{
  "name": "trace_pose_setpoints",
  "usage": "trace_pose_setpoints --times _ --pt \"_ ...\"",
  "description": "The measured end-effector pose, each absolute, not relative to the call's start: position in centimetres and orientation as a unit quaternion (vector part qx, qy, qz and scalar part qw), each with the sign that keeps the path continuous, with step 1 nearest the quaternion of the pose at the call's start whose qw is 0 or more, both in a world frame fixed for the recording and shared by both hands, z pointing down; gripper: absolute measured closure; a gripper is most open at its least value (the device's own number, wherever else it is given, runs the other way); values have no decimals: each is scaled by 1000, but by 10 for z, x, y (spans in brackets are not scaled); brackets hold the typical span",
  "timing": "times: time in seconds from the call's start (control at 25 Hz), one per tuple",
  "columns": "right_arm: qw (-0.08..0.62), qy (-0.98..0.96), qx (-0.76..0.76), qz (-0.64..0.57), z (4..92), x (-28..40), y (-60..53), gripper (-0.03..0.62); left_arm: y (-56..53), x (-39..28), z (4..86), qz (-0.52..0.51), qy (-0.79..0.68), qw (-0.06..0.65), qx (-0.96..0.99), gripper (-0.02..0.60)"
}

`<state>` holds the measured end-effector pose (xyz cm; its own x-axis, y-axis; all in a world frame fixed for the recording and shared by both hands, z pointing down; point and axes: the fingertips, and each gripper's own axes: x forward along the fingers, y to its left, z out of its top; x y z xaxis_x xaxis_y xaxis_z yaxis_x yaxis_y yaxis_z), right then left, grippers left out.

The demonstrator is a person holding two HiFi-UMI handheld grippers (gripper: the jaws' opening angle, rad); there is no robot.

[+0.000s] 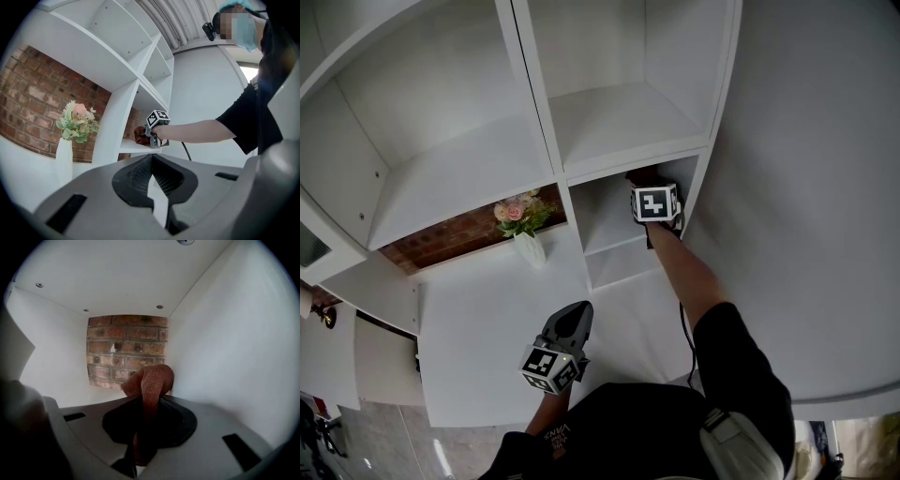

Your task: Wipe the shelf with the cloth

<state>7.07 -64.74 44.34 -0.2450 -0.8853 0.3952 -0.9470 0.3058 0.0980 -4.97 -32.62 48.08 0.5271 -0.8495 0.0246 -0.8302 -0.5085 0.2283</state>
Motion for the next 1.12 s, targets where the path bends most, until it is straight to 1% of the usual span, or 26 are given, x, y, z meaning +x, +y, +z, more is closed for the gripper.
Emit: trace_pose_setpoints --times 0.16,0.28,0.4,0.64,0.84,1.12 --pt "180 -794 576 73 439 68 -643 539 -324 -50 482 -45 -482 109 868 575" --pt "156 -811 559 82 431 55 -636 539 -323 -50 482 -47 -481 108 869 575" --pt "131 -849 500 104 421 24 -622 539 -321 -48 482 -46 -478 108 870 575" --pt "116 -908 366 168 413 -48 -581 539 -315 -50 481 -47 -478 107 870 575" --pt "139 -921 295 213 425 -86 -556 539 -311 -54 479 -50 -486 106 866 575" --pt "184 -913 293 216 449 -93 -555 539 -309 -54 481 -54 -489 105 864 575"
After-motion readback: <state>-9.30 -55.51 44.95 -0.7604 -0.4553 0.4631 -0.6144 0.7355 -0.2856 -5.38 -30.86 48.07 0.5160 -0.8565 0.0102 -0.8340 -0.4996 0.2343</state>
